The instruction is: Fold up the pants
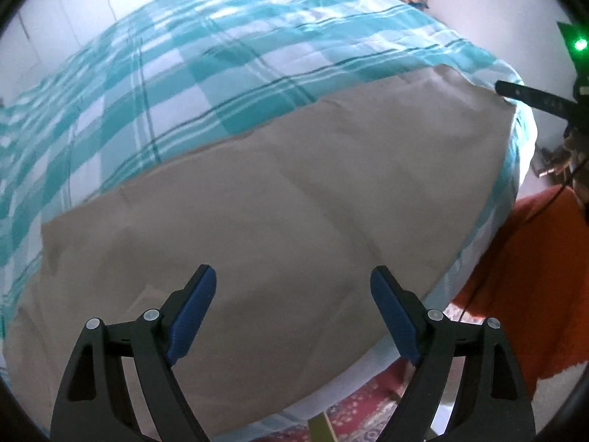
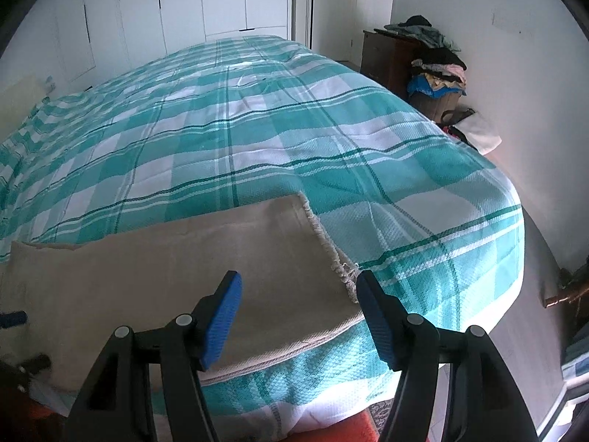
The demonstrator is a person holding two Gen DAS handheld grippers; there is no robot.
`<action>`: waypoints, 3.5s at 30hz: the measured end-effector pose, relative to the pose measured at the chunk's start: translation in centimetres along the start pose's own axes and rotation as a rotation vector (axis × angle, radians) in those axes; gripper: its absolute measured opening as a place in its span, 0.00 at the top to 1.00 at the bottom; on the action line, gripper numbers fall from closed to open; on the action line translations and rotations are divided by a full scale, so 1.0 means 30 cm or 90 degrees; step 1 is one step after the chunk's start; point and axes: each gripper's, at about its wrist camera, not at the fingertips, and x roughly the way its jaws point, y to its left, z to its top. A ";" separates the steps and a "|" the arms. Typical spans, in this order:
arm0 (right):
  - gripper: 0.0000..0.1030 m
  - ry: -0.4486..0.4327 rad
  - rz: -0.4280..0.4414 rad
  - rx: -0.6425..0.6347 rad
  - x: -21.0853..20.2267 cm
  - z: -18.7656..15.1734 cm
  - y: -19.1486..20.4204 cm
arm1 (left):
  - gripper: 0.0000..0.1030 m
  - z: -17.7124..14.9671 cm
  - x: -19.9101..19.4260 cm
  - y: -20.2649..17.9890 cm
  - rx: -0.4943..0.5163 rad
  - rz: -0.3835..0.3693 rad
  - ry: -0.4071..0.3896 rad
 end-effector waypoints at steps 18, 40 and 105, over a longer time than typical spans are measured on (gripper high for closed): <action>0.37 -0.016 -0.004 0.014 -0.012 0.002 -0.010 | 0.07 -0.046 0.093 -0.060 0.027 0.050 0.038; 0.35 -0.008 0.005 0.034 -0.003 0.004 -0.031 | 0.01 -0.048 0.114 -0.039 0.007 0.049 0.044; 0.54 0.094 0.502 -0.238 -0.365 -0.155 1.051 | 0.04 -0.646 -0.222 0.973 -0.569 0.057 -0.119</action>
